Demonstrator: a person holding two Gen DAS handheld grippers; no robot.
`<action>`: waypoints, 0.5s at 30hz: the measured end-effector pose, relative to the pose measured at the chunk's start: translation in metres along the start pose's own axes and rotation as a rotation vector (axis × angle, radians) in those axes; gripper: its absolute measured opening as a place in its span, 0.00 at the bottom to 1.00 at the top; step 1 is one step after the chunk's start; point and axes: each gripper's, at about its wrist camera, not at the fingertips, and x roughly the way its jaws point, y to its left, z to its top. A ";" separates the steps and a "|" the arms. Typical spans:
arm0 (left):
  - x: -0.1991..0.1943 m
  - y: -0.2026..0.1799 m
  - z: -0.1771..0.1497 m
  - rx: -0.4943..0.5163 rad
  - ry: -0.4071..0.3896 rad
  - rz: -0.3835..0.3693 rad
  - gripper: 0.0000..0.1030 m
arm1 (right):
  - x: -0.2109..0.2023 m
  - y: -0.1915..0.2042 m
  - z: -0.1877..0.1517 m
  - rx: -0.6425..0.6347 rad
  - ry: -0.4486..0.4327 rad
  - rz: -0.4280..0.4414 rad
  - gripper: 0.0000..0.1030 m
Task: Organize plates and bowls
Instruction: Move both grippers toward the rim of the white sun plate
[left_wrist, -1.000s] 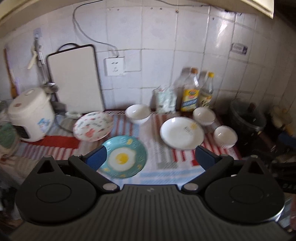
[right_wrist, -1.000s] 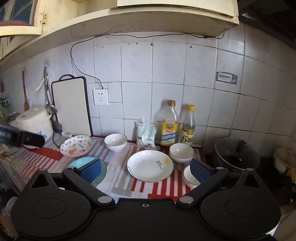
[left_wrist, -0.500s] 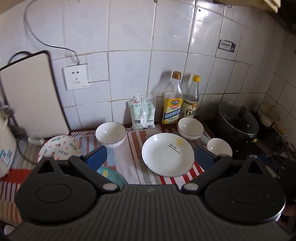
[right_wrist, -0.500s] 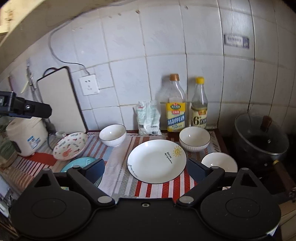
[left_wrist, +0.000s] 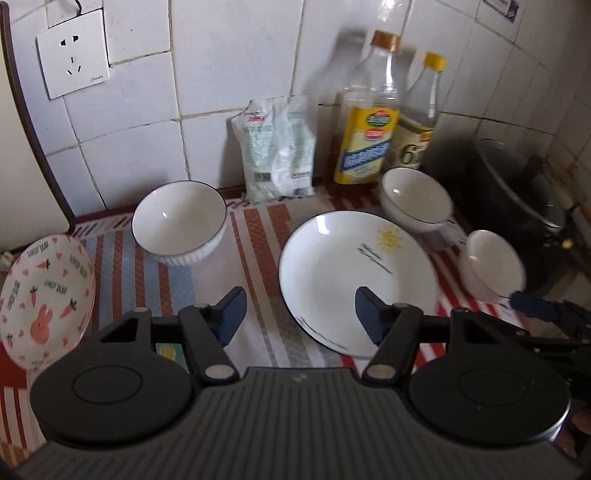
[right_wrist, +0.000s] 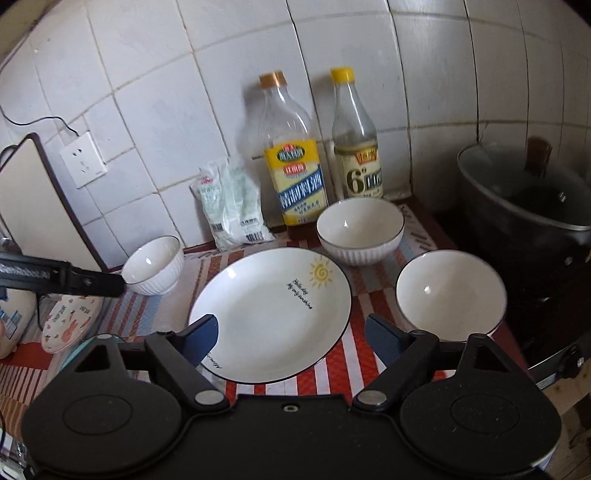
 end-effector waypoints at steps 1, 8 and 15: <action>0.010 -0.001 -0.002 0.012 -0.006 0.013 0.62 | 0.007 -0.001 -0.003 0.003 0.000 -0.006 0.87; 0.080 0.009 -0.010 -0.044 0.045 0.036 0.62 | 0.057 -0.017 -0.021 0.061 0.028 -0.031 0.87; 0.111 0.019 -0.006 -0.105 0.088 -0.025 0.31 | 0.089 -0.031 -0.015 0.126 0.060 -0.058 0.64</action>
